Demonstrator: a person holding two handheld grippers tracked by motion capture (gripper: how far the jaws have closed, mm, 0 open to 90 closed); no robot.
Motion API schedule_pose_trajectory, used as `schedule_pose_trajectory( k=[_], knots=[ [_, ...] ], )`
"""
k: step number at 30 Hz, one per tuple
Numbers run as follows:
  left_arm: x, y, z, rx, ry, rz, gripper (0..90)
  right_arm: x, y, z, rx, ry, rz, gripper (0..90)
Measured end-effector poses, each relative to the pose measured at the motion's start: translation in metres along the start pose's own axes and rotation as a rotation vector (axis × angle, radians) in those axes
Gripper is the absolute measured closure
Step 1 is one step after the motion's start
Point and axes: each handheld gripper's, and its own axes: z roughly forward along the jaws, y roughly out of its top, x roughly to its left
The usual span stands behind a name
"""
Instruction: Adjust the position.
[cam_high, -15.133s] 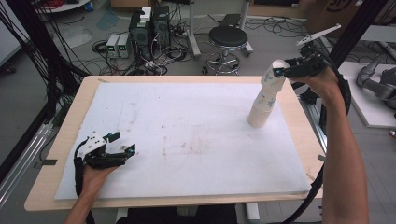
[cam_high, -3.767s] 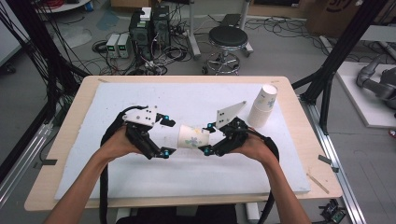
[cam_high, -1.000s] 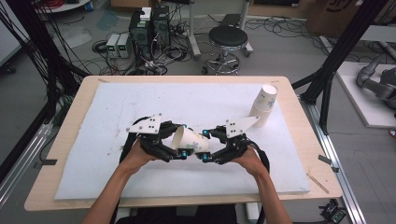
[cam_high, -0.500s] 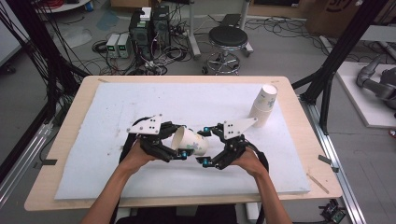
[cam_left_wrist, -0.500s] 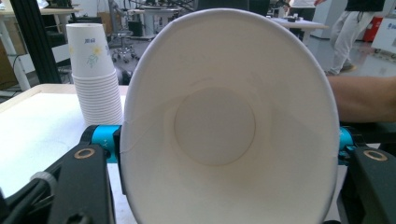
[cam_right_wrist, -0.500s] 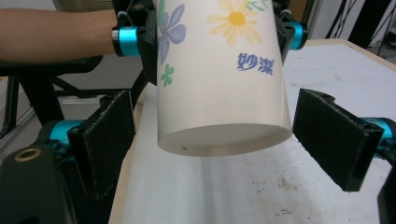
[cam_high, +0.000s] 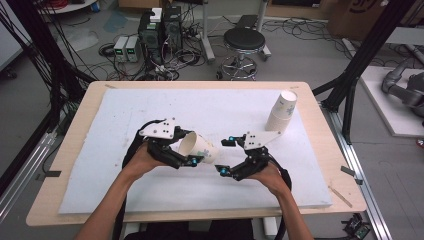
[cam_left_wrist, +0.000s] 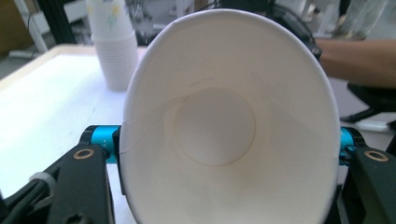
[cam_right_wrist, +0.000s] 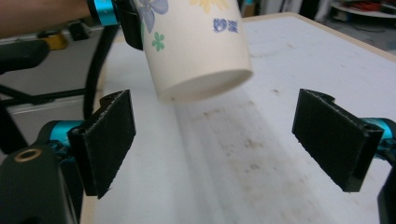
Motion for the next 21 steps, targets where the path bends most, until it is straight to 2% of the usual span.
schedule_pose_trajectory(
  k=[1, 3, 5, 9, 16, 21],
  knots=[
    [0.001, 0.001, 0.000, 0.019, 0.001, 0.008, 33.0, -0.001, -0.003, -0.002, 0.001, -0.025, 0.011, 13.5],
    [0.004, 0.003, 0.000, 0.066, 0.006, 0.015, 33.0, -0.001, -0.007, -0.005, 0.006, -0.041, 0.028, 13.5],
    [0.007, 0.003, 0.001, 0.093, 0.004, 0.012, 33.0, -0.002, -0.013, -0.008, 0.014, -0.085, 0.042, 13.5],
    [0.015, 0.003, 0.002, 0.184, 0.012, 0.012, 33.0, -0.004, -0.021, -0.012, 0.021, -0.152, 0.063, 13.5],
    [0.029, 0.008, 0.005, 0.311, 0.030, 0.016, 33.0, -0.004, -0.038, -0.020, 0.039, -0.275, 0.124, 13.6],
    [0.038, 0.014, 0.008, 0.414, 0.039, 0.034, 33.0, -0.005, -0.051, -0.025, 0.078, -0.393, 0.157, 13.9]
  ],
)
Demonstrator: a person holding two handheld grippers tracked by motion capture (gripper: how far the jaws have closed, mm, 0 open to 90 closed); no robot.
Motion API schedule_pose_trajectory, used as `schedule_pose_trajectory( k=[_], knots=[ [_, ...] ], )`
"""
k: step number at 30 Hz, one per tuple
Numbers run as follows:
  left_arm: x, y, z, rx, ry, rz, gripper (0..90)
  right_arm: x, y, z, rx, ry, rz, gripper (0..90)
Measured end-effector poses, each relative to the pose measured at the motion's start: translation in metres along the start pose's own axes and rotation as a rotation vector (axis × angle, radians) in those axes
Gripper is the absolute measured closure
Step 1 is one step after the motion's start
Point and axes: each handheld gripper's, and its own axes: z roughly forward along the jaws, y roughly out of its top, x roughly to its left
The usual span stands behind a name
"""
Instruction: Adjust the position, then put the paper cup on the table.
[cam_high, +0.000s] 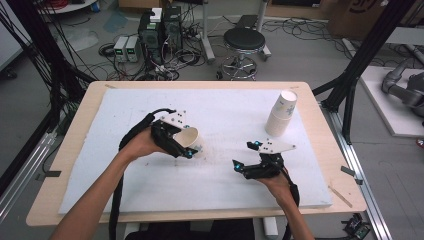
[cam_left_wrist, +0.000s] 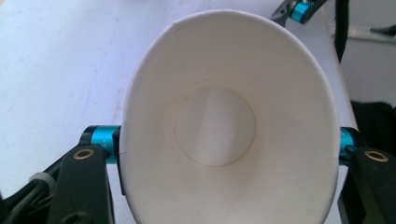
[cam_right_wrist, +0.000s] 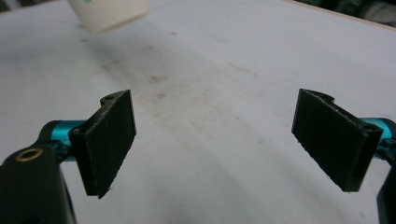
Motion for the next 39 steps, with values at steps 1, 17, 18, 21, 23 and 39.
schedule_pose_trajectory(
  k=[1, 17, 18, 21, 23, 39],
  knots=[
    [0.001, 0.001, 0.000, 0.023, 0.005, 0.004, 33.0, -0.001, -0.002, -0.001, 0.004, -0.014, 0.012, 14.0],
    [0.013, 0.014, 0.000, 0.223, 0.021, 0.050, 32.9, -0.015, -0.025, -0.004, 0.014, -0.155, 0.097, 14.1],
    [0.013, 0.014, 0.001, 0.223, 0.020, 0.047, 33.0, -0.015, -0.027, -0.004, 0.020, -0.157, 0.105, 14.2],
    [0.014, 0.013, 0.004, 0.239, 0.024, 0.054, 33.0, -0.016, -0.027, -0.005, 0.006, -0.161, 0.104, 14.8],
    [0.014, 0.014, 0.005, 0.240, 0.020, 0.053, 33.0, -0.015, -0.028, -0.005, 0.000, -0.163, 0.102, 14.8],
    [0.020, 0.006, 0.011, 0.242, 0.027, 0.037, 33.0, -0.014, -0.028, -0.004, 0.013, -0.157, 0.091, 14.8]
  ],
)
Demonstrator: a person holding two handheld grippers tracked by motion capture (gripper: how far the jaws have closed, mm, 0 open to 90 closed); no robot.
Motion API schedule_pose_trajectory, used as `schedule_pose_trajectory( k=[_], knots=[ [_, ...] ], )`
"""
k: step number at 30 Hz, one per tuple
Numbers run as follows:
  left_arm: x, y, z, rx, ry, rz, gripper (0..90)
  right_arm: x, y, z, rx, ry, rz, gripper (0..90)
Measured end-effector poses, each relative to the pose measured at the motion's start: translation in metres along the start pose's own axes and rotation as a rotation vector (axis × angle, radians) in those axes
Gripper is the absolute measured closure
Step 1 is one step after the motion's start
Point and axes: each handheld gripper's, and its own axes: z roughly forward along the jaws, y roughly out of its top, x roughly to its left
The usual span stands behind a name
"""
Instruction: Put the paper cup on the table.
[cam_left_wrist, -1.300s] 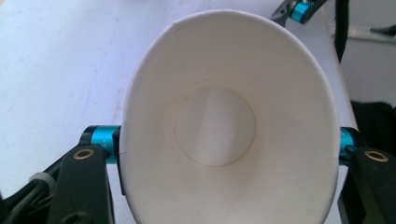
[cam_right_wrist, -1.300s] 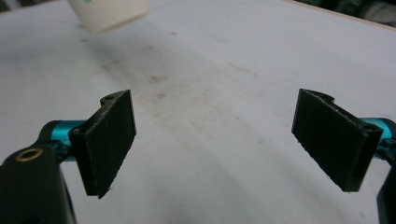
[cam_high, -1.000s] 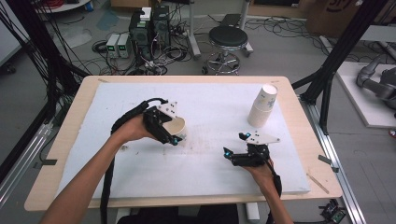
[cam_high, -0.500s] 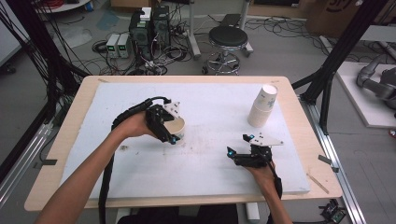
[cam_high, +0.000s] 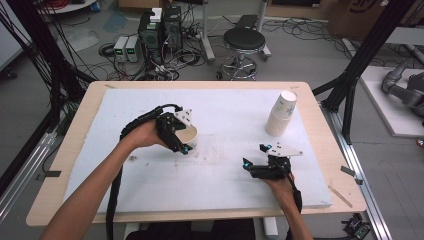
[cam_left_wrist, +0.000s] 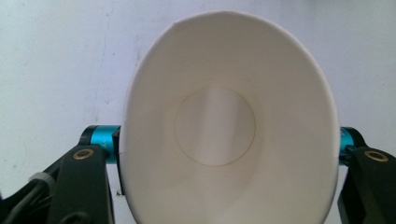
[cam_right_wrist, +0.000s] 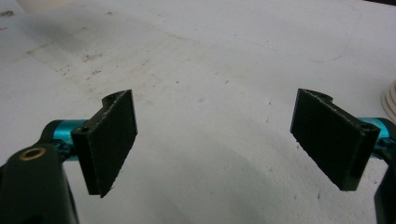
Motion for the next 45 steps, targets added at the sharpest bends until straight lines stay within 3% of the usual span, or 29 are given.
schedule_pose_trajectory(
  k=[13, 22, 32, 37, 40, 42, 45],
  knots=[
    [0.009, -0.006, 0.032, 0.053, -0.029, -0.027, 32.7, 0.000, 0.000, 0.001, 0.008, 0.007, -0.004, 14.8],
    [0.011, -0.006, 0.043, 0.083, -0.041, -0.027, 32.9, 0.000, 0.000, 0.001, 0.009, 0.011, -0.004, 14.8],
    [0.011, -0.004, 0.048, 0.067, -0.041, -0.029, 32.5, 0.000, 0.000, 0.001, 0.015, 0.013, -0.003, 14.8],
    [0.011, -0.008, 0.051, 0.028, -0.041, -0.039, 26.9, 0.000, 0.000, 0.001, 0.014, 0.020, 0.003, 15.2],
    [0.012, -0.012, 0.053, 0.003, -0.046, -0.071, 22.9, -0.001, 0.000, 0.001, 0.013, 0.022, 0.003, 15.2],
    [0.014, -0.014, 0.055, 0.013, -0.042, -0.083, 20.4, -0.001, 0.000, 0.001, 0.010, 0.025, -0.001, 15.2],
    [0.014, -0.014, 0.053, 0.004, -0.042, -0.085, 20.0, -0.001, 0.000, 0.001, 0.010, 0.024, 0.001, 15.2]
  ],
)
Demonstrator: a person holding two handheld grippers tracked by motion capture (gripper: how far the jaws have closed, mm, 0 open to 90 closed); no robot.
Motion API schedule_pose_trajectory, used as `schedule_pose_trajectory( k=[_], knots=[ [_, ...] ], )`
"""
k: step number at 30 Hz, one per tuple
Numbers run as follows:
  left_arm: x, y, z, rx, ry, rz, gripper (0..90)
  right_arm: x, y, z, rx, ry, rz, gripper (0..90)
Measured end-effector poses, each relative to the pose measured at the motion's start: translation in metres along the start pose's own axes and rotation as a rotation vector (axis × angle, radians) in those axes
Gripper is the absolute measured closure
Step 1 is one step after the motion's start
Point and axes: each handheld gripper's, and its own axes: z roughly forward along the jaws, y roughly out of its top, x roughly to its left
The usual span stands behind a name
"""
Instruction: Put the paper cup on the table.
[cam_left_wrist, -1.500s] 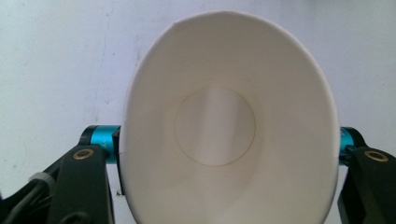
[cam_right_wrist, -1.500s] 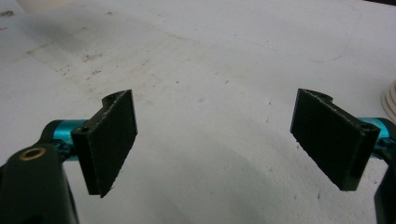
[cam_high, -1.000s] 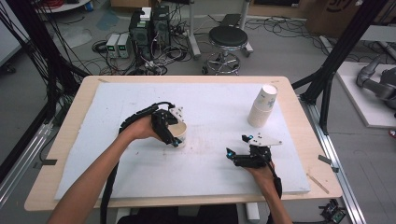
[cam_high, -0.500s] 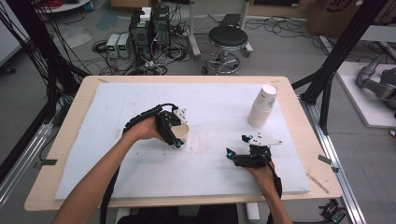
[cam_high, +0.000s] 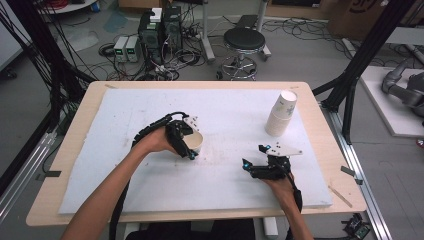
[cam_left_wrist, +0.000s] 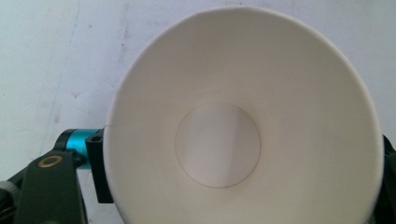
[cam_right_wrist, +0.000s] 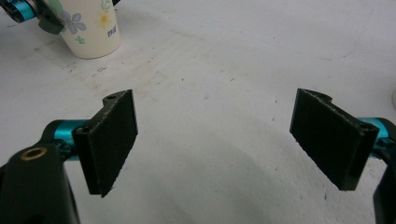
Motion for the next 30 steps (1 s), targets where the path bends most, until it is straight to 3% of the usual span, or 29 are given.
schedule_pose_trajectory(
  k=[12, 19, 30],
  knots=[
    [-0.005, -0.001, 0.002, 0.031, -0.021, 0.017, 19.9, 0.000, 0.000, 0.000, 0.001, 0.007, 0.005, 15.2],
    [-0.007, -0.016, -0.006, -0.019, -0.004, -0.010, 19.9, -0.001, 0.000, 0.000, 0.002, 0.011, 0.000, 15.2],
    [-0.006, -0.030, -0.016, -0.040, 0.009, -0.060, 19.6, -0.001, 0.000, 0.000, 0.000, 0.009, 0.000, 15.2]
  ],
)
